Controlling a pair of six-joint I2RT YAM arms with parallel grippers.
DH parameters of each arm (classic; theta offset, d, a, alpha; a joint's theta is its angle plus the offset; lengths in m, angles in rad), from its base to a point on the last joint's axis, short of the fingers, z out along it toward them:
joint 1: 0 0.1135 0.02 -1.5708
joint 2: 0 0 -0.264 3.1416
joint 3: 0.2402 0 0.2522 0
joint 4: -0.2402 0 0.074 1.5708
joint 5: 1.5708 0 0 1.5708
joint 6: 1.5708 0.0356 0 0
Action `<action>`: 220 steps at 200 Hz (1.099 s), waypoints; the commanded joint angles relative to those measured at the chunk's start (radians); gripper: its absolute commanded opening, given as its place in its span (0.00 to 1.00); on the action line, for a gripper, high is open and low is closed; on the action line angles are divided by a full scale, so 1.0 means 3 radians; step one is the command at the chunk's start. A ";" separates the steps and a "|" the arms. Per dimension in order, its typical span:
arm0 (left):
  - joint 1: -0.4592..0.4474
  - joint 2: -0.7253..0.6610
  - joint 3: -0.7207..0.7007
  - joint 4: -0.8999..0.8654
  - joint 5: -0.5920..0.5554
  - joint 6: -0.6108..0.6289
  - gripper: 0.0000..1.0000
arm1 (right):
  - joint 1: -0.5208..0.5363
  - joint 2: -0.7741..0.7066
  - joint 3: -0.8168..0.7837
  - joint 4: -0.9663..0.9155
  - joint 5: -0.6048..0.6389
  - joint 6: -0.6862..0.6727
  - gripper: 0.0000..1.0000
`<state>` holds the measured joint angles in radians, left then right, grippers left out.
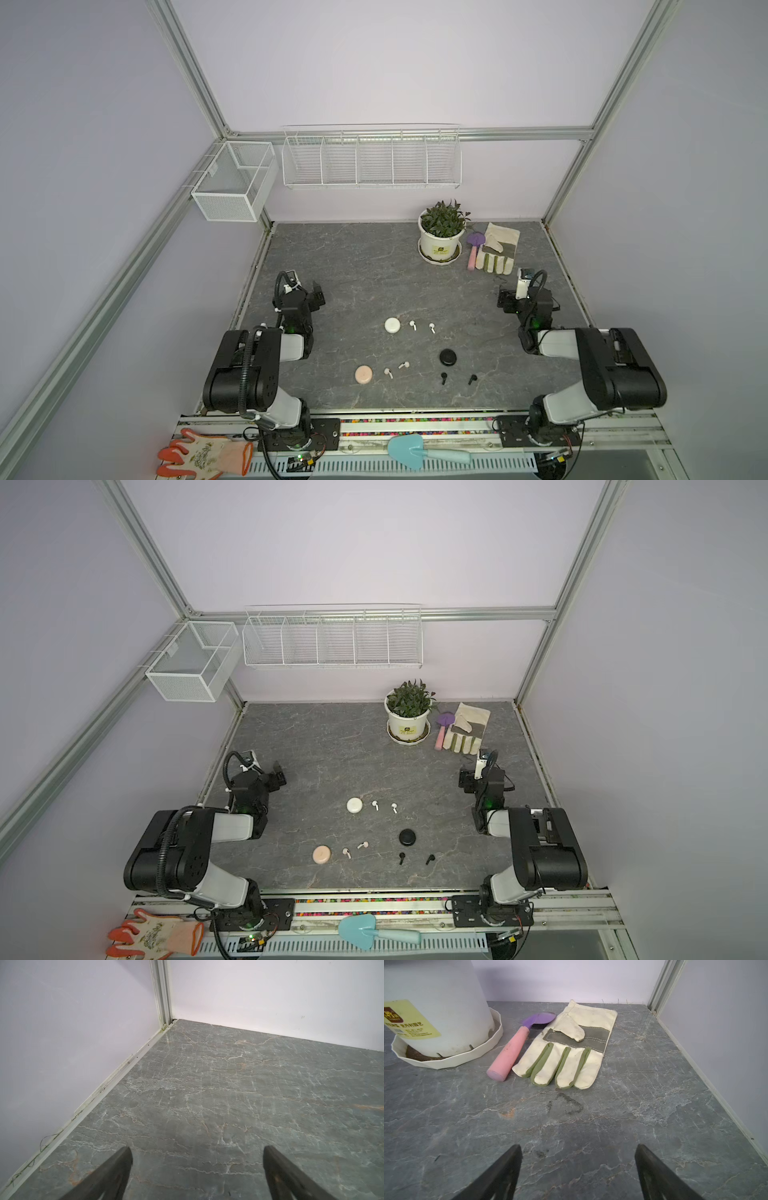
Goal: Insert wireless bluetooth earbuds into charging case
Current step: Pick up the charging case from the center of the table.
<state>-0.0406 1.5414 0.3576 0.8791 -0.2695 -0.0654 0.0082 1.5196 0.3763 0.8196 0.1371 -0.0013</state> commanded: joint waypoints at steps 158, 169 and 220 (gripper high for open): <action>-0.0152 -0.0101 0.0140 -0.0033 -0.0437 0.0071 0.99 | -0.0009 0.0003 0.0028 0.0206 0.0014 -0.0074 0.88; -0.0176 -0.0267 0.0246 -0.0391 -0.0435 0.0112 0.99 | 0.0012 -0.0226 0.0144 -0.0245 0.0000 -0.0115 0.88; -0.0518 -0.0790 0.1070 -0.2285 -0.0584 -0.0409 0.99 | 0.0467 -0.0827 0.1019 -0.2054 -0.0378 0.0199 0.88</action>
<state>-0.1581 1.3483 0.5476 0.5411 -0.4091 -0.0547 0.0525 1.3201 0.6392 0.4110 0.1177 0.0162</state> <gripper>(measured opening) 0.989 0.880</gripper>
